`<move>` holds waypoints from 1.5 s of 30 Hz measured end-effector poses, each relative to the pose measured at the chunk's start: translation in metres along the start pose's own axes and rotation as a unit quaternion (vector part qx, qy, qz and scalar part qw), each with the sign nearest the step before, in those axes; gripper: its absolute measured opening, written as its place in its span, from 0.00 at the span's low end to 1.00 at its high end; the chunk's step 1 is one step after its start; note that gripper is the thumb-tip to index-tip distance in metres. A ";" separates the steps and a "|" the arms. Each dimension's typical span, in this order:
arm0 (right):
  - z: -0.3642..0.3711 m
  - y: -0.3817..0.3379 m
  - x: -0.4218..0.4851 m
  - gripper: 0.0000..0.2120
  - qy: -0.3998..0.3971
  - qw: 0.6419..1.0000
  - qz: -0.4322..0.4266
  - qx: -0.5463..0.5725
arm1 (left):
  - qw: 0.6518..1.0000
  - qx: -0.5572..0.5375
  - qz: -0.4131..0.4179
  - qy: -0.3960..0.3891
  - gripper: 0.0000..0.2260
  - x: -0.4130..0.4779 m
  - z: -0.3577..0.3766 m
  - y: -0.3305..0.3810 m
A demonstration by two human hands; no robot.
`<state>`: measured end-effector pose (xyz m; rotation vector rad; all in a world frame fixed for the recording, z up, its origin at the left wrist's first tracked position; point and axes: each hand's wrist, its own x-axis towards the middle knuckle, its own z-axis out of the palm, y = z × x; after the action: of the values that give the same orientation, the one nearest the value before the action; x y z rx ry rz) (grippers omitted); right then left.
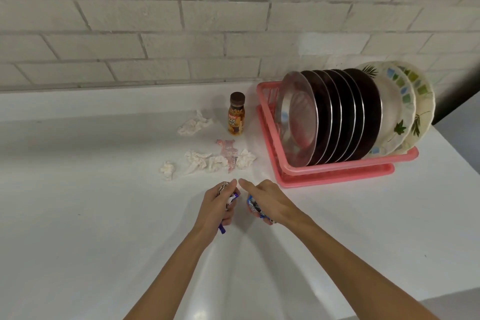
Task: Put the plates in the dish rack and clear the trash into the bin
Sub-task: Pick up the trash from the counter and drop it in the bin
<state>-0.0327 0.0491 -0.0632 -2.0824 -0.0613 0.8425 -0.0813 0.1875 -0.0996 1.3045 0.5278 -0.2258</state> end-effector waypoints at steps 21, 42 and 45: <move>-0.039 0.067 -0.080 0.13 0.072 0.997 0.011 0.026 | 0.987 0.127 0.026 -0.097 0.12 -0.043 0.058 -0.042; -0.128 0.314 -0.272 0.13 -0.018 0.999 -0.036 -0.022 | 0.983 0.134 -0.007 -0.128 0.08 -0.223 0.274 -0.191; -0.129 0.347 -0.280 0.15 -0.089 0.994 -0.027 -0.056 | 0.974 0.194 -0.001 -0.114 0.11 -0.243 0.283 -0.209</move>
<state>-0.2599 -0.3521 -0.1162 -2.0950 -0.2652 1.0102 -0.3152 -0.1704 -0.1118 1.6317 0.2966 -0.4921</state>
